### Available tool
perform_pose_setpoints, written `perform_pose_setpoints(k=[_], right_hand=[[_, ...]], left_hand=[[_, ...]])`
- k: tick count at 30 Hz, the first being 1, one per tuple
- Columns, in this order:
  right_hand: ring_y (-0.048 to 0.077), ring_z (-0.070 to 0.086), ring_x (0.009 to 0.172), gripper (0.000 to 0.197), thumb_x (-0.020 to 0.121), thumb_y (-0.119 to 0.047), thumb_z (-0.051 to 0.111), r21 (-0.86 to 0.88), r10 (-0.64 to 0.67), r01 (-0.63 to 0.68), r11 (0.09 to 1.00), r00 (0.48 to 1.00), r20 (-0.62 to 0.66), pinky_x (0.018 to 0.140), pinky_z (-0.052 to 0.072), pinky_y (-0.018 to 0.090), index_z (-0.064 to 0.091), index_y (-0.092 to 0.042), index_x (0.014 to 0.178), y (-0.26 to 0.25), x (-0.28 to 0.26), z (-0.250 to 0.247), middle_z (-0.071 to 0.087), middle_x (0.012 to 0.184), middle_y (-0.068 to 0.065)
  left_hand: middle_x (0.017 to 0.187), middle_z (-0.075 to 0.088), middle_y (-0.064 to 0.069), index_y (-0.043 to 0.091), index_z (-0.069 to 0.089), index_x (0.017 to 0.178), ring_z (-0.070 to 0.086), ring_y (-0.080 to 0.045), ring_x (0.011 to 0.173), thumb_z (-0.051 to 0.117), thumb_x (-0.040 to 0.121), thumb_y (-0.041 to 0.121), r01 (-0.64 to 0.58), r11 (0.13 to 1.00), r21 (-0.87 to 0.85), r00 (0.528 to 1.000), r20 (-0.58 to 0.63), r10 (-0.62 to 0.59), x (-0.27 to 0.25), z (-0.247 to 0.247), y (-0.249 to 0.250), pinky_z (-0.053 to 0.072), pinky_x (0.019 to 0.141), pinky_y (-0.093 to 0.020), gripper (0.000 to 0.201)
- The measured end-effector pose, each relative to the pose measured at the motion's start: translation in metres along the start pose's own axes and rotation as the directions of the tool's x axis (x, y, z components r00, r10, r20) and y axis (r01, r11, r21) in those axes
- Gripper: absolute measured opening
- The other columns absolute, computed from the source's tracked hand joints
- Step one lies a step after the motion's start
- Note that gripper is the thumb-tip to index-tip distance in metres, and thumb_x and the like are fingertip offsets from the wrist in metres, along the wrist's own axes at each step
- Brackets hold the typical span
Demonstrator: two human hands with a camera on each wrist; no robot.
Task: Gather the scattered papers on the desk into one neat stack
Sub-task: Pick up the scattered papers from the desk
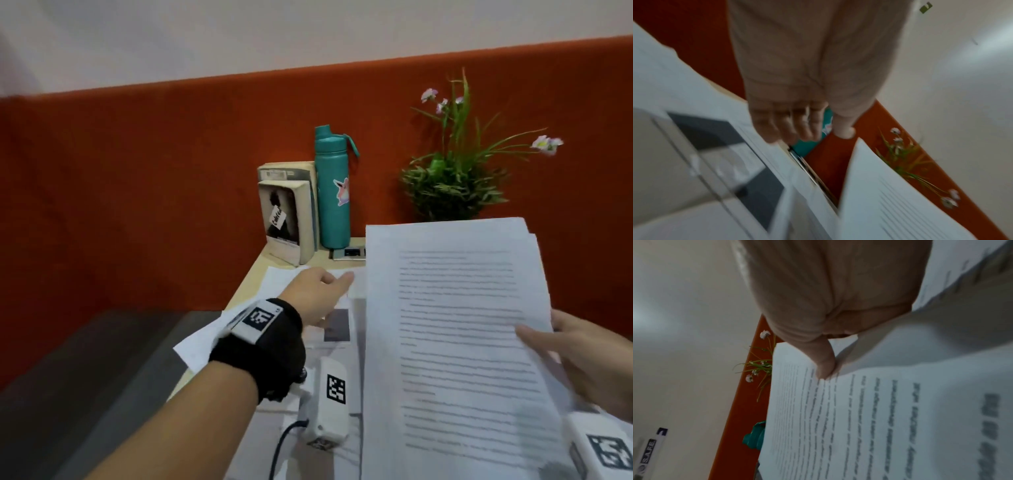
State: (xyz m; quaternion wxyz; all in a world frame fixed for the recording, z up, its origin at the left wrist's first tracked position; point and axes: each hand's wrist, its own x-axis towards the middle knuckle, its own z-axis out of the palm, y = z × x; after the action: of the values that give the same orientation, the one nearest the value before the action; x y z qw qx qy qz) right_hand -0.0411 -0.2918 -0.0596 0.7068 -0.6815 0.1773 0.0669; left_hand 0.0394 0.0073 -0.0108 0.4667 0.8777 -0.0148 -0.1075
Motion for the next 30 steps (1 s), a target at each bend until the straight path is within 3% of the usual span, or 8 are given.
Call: perform_pose_setpoints(k=[3,5,10,12,14,19,26,30], right_hand=[[0.039,0.075,0.077,0.039,0.097,-0.002,0.043,0.079,0.019,-0.015,0.997,0.998,-0.051,0.061,0.058,0.051,0.052,-0.015,0.133,0.015,0.009,-0.006,0.078,0.094,0.015],[0.038,0.075,0.07,0.036,0.096,-0.002,0.045,0.112,0.018,-0.01,0.994,0.997,-0.075,0.055,0.058,0.051,0.056,-0.016,0.127,0.019,0.01,-0.005,0.078,0.087,0.013],[0.04,0.073,0.064,0.024,0.091,0.005,0.052,0.063,0.035,-0.026,0.998,0.989,-0.143,0.042,0.056,0.042,0.059,-0.006,0.111,0.035,0.018,0.006,0.076,0.066,0.014],[0.048,0.071,0.08,0.033,0.079,0.009,0.063,0.021,0.022,-0.019,1.0,0.987,-0.156,0.037,0.055,0.035,0.059,-0.006,0.108,0.035,0.02,0.008,0.074,0.06,0.012],[0.04,0.072,0.065,0.018,0.092,0.009,0.048,0.014,0.037,-0.036,0.999,0.995,-0.098,0.035,0.054,0.034,0.058,-0.003,0.101,0.03,0.014,0.01,0.073,0.059,0.013],[0.034,0.07,0.048,0.023,0.099,0.004,0.036,0.052,0.103,-0.1,0.994,0.993,-0.06,0.035,0.053,0.038,0.057,-0.005,0.097,0.026,0.014,0.005,0.074,0.062,0.016],[0.04,0.07,0.05,0.023,0.099,0.0,0.037,0.057,0.143,-0.139,0.989,0.986,-0.082,0.039,0.054,0.045,0.058,-0.009,0.1,0.027,0.016,0.005,0.075,0.065,0.02],[0.036,0.071,0.049,0.022,0.099,0.001,0.038,0.046,0.139,-0.135,0.99,0.986,-0.09,0.036,0.053,0.041,0.058,-0.007,0.098,0.027,0.017,0.004,0.075,0.063,0.017]], left_hand=[[0.118,0.061,-0.018,0.007,0.058,0.116,0.06,-0.032,0.107,0.055,0.087,0.049,0.236,0.891,0.388,0.967,-0.183,-0.176,0.011,-0.038,-0.03,0.048,0.093,-0.037,0.051],[0.146,0.042,-0.017,0.005,0.036,0.143,0.046,-0.033,0.13,0.058,0.08,0.059,0.395,0.741,0.543,0.919,-0.216,-0.331,0.007,-0.051,-0.045,0.041,0.102,-0.037,0.085],[0.128,0.063,-0.009,0.008,0.057,0.128,0.061,-0.023,0.116,0.066,0.078,0.055,0.346,0.683,0.644,0.913,-0.061,-0.404,0.003,-0.047,-0.058,0.045,0.079,-0.023,0.069],[0.128,0.064,-0.008,0.007,0.059,0.127,0.061,-0.023,0.116,0.068,0.08,0.048,0.33,0.704,0.629,0.926,-0.071,-0.37,0.002,-0.045,-0.058,0.046,0.082,-0.022,0.063],[0.133,0.06,-0.008,0.009,0.058,0.131,0.057,-0.025,0.122,0.066,0.084,0.044,0.324,0.722,0.612,0.932,-0.078,-0.353,0.005,-0.043,-0.059,0.047,0.095,-0.025,0.06],[0.153,0.033,-0.014,-0.002,0.002,0.15,0.039,-0.031,0.137,0.075,0.078,0.036,0.442,0.758,0.48,0.889,-0.121,-0.441,0.013,-0.05,-0.061,0.037,0.11,-0.037,0.109],[0.124,0.058,-0.013,0.007,0.058,0.121,0.056,-0.03,0.112,0.07,0.079,0.016,0.34,0.867,0.366,0.938,-0.063,-0.341,0.019,-0.065,-0.067,0.047,0.086,-0.031,0.045],[0.117,0.066,-0.007,0.015,0.061,0.117,0.061,-0.03,0.107,0.074,0.064,0.026,0.299,0.925,0.233,0.949,0.033,-0.315,0.014,-0.067,-0.073,0.049,0.096,-0.044,0.055]])
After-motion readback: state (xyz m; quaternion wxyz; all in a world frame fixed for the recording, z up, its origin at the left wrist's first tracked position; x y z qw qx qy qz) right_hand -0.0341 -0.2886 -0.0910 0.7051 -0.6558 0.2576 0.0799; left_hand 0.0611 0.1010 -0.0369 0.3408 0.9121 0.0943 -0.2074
